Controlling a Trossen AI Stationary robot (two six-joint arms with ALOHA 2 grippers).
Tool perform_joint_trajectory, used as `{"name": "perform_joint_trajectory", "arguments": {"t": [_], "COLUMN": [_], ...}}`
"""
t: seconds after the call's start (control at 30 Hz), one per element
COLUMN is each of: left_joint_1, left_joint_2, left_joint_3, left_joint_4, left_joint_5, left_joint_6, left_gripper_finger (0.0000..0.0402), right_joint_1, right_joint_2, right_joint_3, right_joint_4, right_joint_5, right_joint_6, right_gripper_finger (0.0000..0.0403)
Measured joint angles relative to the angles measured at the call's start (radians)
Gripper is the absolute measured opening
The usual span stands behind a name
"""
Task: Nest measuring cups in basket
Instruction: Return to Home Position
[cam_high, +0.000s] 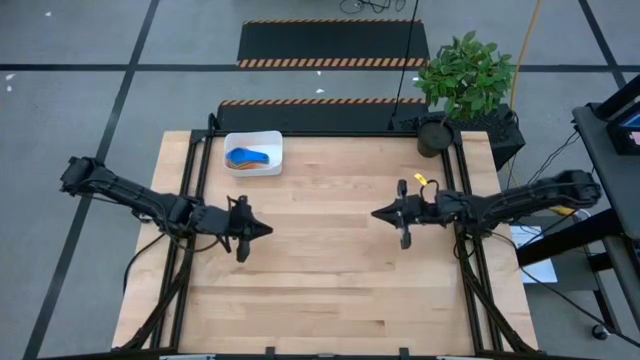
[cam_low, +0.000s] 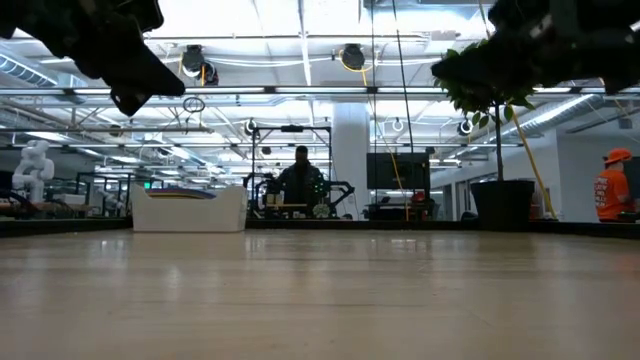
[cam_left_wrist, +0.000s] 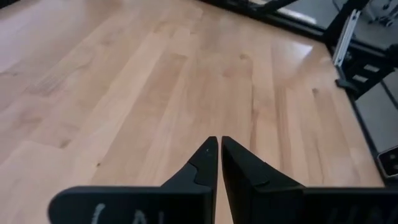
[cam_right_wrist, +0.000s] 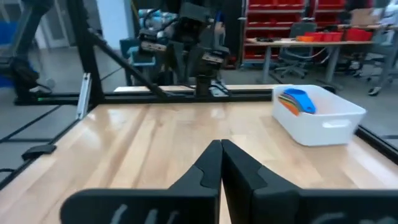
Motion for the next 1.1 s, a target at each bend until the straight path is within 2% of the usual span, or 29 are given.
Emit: {"name": "perform_joint_trajectory", "arguments": {"t": [0.17, 0.3, 0.33, 0.43, 0.53, 0.97, 1.1], "left_joint_1": [0.000, 0.000, 0.000, 0.011, 0.036, 0.061, 0.060], "left_joint_2": [0.000, 0.000, -0.001, -0.009, -0.028, -0.028, -0.028], "left_joint_3": [0.000, 0.000, 0.000, 0.000, 0.001, 0.000, 0.000], "left_joint_4": [-0.037, -0.035, -0.043, -0.048, -0.050, -0.027, -0.026], "left_joint_5": [-0.007, -0.012, -0.019, -0.025, -0.027, -0.049, -0.052], "left_joint_6": [-0.047, -0.149, -0.187, -0.197, -0.185, -0.183, -0.182], "left_gripper_finger": [0.0025, 0.0024, 0.0021, 0.0005, 0.0006, 0.0003, 0.0006], "right_joint_1": [-0.001, 0.000, 0.001, -0.007, -0.020, -0.111, -0.120], "right_joint_2": [-0.066, -0.111, -0.123, -0.178, -0.234, -0.557, -0.631], "right_joint_3": [-0.142, -0.260, -0.255, -0.258, -0.259, -0.261, -0.261], "right_joint_4": [0.209, 0.397, 0.399, 0.354, 0.263, -0.027, -0.126], "right_joint_5": [0.009, 0.083, 0.107, 0.048, 0.001, 0.004, 0.034], "right_joint_6": [-0.003, -0.044, -0.044, -0.079, -0.095, -0.149, -0.147], "right_gripper_finger": [0.0000, 0.0000, 0.0000, 0.0000, 0.0000, 0.0000, 0.0000]}}
